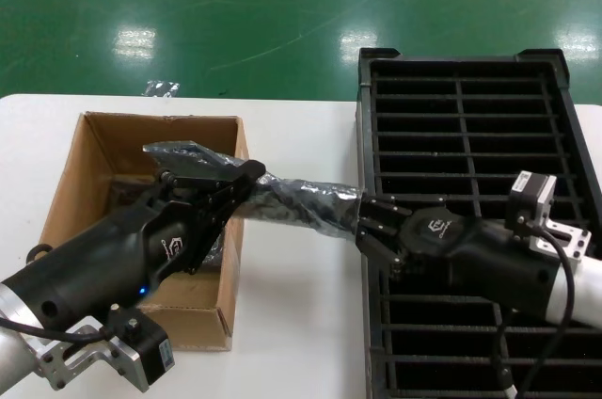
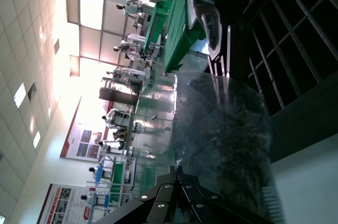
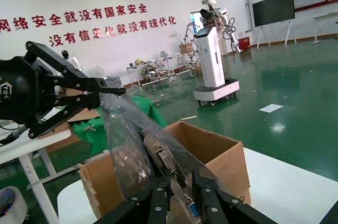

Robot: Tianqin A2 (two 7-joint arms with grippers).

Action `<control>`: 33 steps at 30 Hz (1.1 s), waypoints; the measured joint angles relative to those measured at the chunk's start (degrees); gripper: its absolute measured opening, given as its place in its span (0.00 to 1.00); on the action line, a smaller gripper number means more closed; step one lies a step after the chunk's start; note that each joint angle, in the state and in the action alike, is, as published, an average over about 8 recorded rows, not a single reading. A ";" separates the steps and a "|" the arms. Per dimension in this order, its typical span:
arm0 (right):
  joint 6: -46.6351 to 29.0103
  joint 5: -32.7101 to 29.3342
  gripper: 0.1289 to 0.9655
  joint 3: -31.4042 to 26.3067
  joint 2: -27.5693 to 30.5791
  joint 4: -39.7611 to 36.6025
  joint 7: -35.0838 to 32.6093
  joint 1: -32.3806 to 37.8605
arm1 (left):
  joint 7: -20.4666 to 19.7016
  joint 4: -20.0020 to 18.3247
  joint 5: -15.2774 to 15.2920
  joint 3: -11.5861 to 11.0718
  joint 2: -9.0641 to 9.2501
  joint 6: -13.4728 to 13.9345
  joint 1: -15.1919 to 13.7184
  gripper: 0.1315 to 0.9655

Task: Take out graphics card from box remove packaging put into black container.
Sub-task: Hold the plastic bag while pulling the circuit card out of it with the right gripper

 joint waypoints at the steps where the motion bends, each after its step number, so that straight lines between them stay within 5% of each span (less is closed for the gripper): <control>1: 0.24 -0.19 0.07 -0.10 -0.11 -0.06 0.18 0.17 | 0.00 0.00 0.00 0.00 0.00 0.00 0.00 0.01; 18: 0.48 -1.19 0.31 -1.81 -1.25 0.54 2.46 0.77 | 0.00 0.00 0.00 0.00 0.00 0.00 0.00 0.01; 33: 1.91 -2.54 0.21 -3.08 -1.65 1.76 5.16 0.27 | 0.00 0.00 0.00 0.00 0.00 0.00 0.00 0.01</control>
